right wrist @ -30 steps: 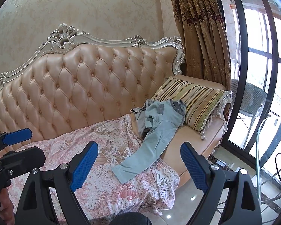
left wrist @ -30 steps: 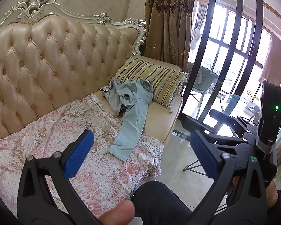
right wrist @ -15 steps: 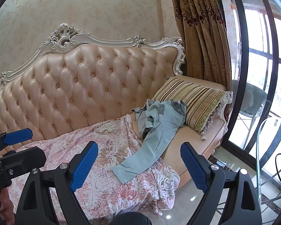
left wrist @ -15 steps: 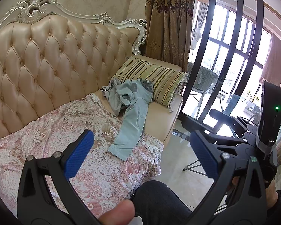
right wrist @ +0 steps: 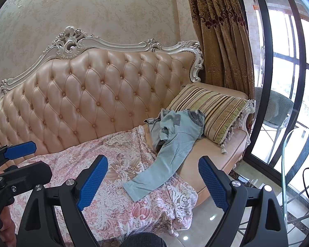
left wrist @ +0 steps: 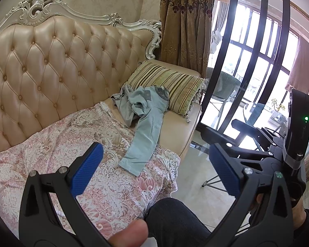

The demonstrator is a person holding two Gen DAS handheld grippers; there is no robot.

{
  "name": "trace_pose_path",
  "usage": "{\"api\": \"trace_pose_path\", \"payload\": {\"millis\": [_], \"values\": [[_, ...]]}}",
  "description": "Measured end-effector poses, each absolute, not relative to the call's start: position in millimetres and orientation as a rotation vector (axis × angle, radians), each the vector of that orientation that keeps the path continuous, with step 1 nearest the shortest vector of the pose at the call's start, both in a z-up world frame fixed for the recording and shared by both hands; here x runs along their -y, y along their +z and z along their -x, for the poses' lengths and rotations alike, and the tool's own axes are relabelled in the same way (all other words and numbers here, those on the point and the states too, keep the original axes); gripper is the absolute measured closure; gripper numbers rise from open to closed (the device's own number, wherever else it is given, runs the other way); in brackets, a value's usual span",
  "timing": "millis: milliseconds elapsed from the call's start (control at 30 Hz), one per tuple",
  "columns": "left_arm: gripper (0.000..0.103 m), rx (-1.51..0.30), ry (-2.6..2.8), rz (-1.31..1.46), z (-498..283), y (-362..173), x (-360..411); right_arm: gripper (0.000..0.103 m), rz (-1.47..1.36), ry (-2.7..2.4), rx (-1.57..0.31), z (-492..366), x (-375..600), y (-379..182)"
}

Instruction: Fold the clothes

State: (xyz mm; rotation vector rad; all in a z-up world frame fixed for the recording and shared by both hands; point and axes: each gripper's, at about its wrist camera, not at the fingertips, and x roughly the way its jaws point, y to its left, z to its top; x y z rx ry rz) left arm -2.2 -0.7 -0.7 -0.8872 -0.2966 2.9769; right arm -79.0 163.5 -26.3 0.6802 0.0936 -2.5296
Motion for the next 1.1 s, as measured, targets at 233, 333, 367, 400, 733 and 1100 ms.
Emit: {"api": "trace_pose_path", "payload": {"millis": [233,333,367,400,733,1100], "values": [[0.001,0.279,2.950,0.932,30,-12,3,0.012,-0.721,-2.529,-0.058,102,-164,-44],[0.001,0.275,2.910,0.968,62,-21,10,0.012,-0.740,-2.544,0.007,124,-167,-63],[0.001,0.281,2.903,0.967,73,-23,14,0.012,-0.744,-2.553,0.042,133,-168,-70],[0.001,0.281,2.905,0.955,86,-25,18,0.012,-0.754,-2.566,0.102,146,-170,-80],[0.037,0.063,2.834,1.113,315,-90,32,0.012,-0.934,-2.595,0.592,312,-166,-193],[0.054,0.498,2.831,1.264,284,-146,88,0.012,-1.060,-2.451,0.495,539,-124,-236]]}}
